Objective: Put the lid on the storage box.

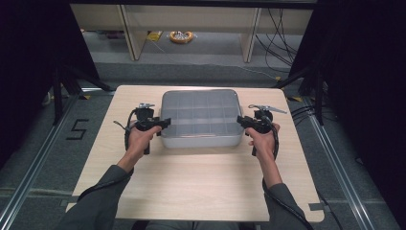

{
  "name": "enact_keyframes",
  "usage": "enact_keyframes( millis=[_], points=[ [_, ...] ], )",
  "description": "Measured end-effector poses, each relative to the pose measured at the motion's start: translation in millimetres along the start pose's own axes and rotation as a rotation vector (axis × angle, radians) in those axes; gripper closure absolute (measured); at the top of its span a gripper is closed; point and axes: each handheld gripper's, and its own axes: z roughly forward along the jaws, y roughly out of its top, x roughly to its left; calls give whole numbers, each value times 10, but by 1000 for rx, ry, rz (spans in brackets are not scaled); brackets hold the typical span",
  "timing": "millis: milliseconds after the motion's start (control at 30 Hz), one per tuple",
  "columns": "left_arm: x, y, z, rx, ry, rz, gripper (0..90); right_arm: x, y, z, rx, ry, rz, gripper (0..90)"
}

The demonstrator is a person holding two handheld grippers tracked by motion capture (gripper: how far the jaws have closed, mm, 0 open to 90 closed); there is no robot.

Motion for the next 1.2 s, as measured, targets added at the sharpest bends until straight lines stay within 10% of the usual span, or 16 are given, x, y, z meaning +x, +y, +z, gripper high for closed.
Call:
enact_keyframes(
  millis=[500,1200],
  points=[
    [55,31,-245,-48,-53,-48,404,-103,-58,-190,-26,44,-31,633],
    [-2,-387,-587,-23,-150,-22,349,-110,-359,-495,-43,90,-33,488]
  ],
)
